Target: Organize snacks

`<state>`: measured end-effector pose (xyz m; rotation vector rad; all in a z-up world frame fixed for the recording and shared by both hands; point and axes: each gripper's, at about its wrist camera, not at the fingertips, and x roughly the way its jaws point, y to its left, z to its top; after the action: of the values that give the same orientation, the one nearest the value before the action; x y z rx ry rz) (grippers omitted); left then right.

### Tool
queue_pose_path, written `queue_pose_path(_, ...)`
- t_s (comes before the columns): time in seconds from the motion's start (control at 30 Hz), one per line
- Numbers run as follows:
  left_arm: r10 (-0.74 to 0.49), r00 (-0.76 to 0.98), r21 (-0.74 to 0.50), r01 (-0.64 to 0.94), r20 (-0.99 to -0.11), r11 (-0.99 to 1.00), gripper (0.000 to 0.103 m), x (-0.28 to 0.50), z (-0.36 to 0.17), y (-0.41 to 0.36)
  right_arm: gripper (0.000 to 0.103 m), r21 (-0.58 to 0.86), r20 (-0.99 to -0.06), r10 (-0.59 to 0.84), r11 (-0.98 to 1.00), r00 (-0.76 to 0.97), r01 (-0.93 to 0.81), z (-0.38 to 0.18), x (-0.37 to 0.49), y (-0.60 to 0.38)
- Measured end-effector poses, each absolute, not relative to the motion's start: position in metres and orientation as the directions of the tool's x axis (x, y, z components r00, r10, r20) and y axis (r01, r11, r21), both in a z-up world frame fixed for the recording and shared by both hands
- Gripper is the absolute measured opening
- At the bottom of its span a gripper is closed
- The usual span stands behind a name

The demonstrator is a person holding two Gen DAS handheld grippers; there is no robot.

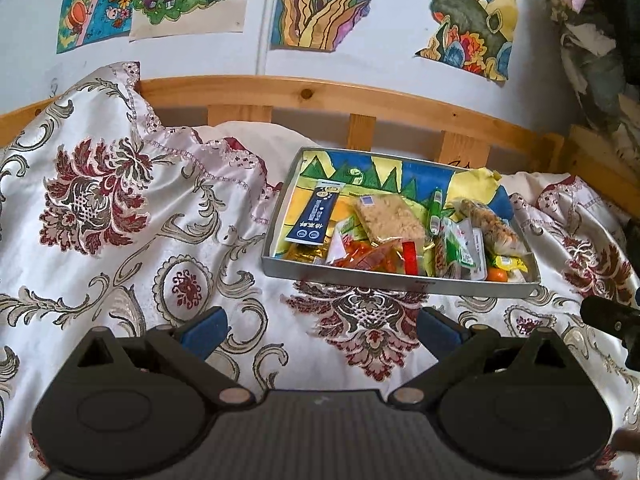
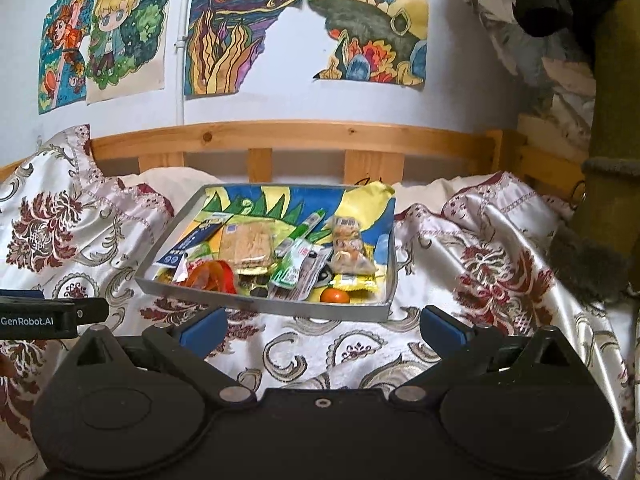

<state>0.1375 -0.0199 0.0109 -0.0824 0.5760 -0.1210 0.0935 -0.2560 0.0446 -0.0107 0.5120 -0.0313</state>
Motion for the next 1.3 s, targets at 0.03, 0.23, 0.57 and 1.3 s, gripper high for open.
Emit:
queue_pose_path(0.03, -0.137, 0.831, -0.11, 0.092, -0.539, 0.99, 0.102, 0.1376, 0.0105, -0.02, 0.102, -0.016, -0.493, -0.03, 1.0, 0.869, 0.025, 0.0432, 0.0935, -0.2561)
queue_pose_path(0.23, -0.135, 0.824, -0.104, 0.093, -0.55, 0.99, 0.102, 0.1379, 0.0084, -0.02, 0.102, -0.006, -0.504, -0.022, 1.0, 0.863, 0.022, 0.0399, 0.0948, -0.2569)
queue_pose_path(0.57, -0.134, 0.823, -0.102, 0.093, -0.552, 0.99, 0.102, 0.1367, 0.008, -0.021, 0.102, -0.006, -0.505, -0.021, 1.0, 0.863, 0.021, 0.04, 0.095, -0.2572)
queue_pose_path(1.3, -0.133, 0.821, -0.109, 0.086, -0.555, 0.99, 0.102, 0.136, 0.0063, -0.0199, 0.102, -0.003, -0.513, -0.016, 1.0, 0.858, 0.017, 0.0384, 0.0949, -0.2545)
